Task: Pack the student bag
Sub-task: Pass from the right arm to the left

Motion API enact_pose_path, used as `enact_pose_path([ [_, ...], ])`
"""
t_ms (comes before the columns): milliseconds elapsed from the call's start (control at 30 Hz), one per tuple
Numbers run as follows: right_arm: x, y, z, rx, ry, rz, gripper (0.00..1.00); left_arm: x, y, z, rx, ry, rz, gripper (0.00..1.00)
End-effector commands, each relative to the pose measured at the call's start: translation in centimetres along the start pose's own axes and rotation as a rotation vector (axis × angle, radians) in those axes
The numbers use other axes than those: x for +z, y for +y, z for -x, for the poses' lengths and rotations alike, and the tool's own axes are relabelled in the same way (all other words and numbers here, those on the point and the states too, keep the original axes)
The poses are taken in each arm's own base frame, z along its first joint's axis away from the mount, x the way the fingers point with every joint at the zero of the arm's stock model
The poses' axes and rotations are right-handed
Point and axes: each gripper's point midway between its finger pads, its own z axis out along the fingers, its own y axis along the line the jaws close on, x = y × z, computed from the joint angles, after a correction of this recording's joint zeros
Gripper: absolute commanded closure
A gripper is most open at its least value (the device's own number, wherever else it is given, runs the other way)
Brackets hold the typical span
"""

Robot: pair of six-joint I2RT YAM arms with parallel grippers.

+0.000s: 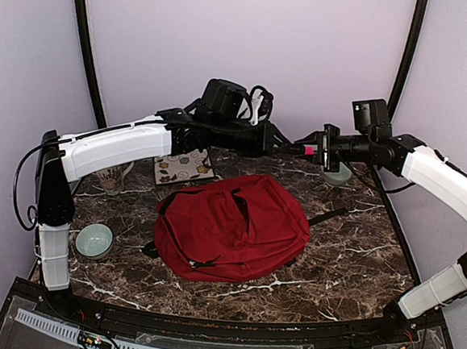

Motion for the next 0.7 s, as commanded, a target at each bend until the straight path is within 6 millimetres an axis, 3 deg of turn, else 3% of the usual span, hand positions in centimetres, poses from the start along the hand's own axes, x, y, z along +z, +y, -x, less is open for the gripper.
enact_pose_path([
  [0, -0.3, 1.6, -0.8, -0.013, 0.019, 0.066, 1.00, -2.0, -1.1, 0.9, 0.012, -0.023, -0.004, 0.79],
  [167, -0.2, 1.6, -0.9, -0.022, 0.028, 0.062, 1.00, -2.2, -0.7, 0.7, 0.004, -0.022, 0.011, 0.99],
  [333, -0.1, 1.7, -1.1, -0.050, 0.036, 0.066, 0.99, -2.4, -0.8, 1.0, 0.003, -0.033, 0.018, 1.00],
  [433, -0.3, 1.7, -1.0, -0.082, 0.028, 0.069, 0.64, -2.6, -1.0, 1.1, -0.002, -0.034, 0.014, 1.00],
  [500, -0.2, 1.5, -1.1, -0.118, 0.035, 0.063, 0.30, -3.1, -1.0, 1.1, -0.005, -0.032, 0.025, 1.00],
  [533, -0.2, 1.3, -1.1, -0.134, 0.038, 0.054, 0.05, -3.5, -0.9, 1.2, -0.003, -0.033, 0.042, 1.00],
  [567, -0.2, 1.0, -1.1, -0.152, 0.043, 0.045, 0.01, -4.1, -0.7, 1.1, 0.001, -0.034, 0.062, 1.00],
  [667, -0.4, -0.1, -0.5, -0.195, 0.037, 0.023, 0.00, -6.7, -0.3, 0.9, 0.001, -0.050, 0.111, 1.00],
])
